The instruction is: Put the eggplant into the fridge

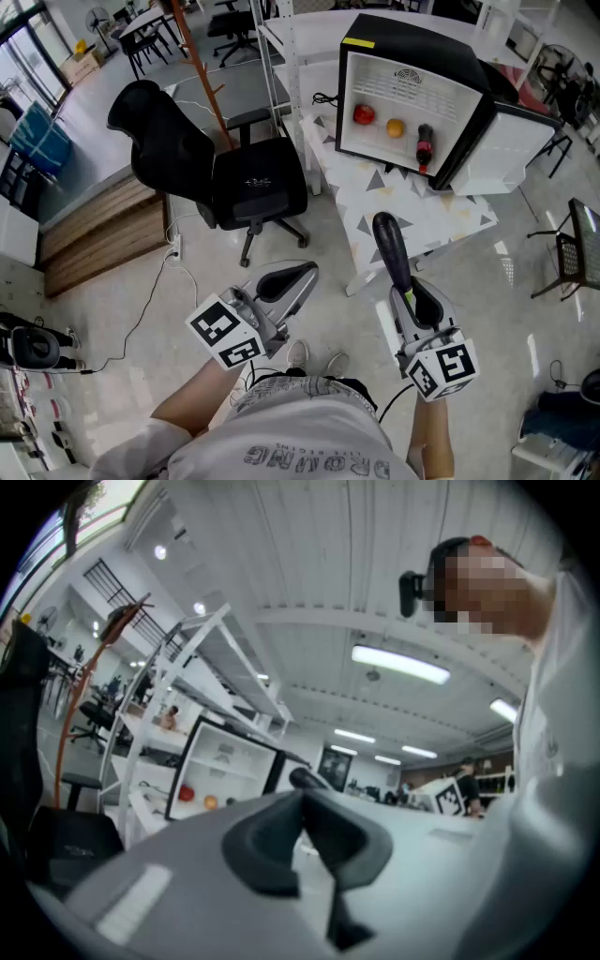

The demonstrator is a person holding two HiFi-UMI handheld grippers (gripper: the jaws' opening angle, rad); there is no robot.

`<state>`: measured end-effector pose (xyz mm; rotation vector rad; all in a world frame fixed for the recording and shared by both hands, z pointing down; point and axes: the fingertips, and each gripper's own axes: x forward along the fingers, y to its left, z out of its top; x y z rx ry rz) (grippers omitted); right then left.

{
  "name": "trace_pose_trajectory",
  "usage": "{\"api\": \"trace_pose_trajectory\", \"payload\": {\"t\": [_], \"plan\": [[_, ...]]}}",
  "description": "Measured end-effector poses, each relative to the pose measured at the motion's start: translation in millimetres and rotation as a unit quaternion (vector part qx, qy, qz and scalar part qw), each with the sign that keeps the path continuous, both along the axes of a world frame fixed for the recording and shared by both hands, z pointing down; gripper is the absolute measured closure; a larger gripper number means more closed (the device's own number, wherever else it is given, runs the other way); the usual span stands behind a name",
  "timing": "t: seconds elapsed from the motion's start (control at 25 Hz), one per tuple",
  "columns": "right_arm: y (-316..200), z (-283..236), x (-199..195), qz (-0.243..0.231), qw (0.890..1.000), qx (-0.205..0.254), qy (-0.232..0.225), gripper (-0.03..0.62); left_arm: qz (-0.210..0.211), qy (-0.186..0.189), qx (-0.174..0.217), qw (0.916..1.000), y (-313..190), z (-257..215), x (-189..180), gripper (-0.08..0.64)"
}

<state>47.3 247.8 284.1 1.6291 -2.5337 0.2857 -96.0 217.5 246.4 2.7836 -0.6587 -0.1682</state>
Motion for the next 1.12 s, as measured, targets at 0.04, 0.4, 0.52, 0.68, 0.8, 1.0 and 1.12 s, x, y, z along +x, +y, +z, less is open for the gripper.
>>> {"api": "trace_pose_trajectory", "payload": {"t": [0.04,0.4,0.52,0.68,0.8,1.0,1.12], "plan": [[1,0,0,0.0,1.0,0.0,0.0,0.474,0.0,0.0,0.0,1.0,0,0,0,0.551],[3,-3,7,-0.003,1.0,0.004,-0.019,0.474,-0.001,-0.001,0.0,1.0,5,1,9,0.551],[6,-4,11,-0.007,1.0,0.006,-0.018,0.474,-0.005,-0.002,0.0,1.0,8,0,14,0.551],[13,-3,19,-0.017,1.0,0.005,-0.013,0.474,-0.012,-0.001,0.0,0.9999,17,1,22,0.551],[19,-3,27,-0.024,1.0,0.006,-0.012,0.474,-0.018,0.0,0.001,0.9998,26,2,29,0.551],[30,-2,39,-0.036,0.999,0.009,-0.009,0.474,-0.026,0.001,0.005,0.9996,40,3,43,0.551],[35,0,45,-0.044,0.999,0.011,-0.01,0.474,-0.031,0.001,0.006,0.9995,47,5,51,0.551]]}}
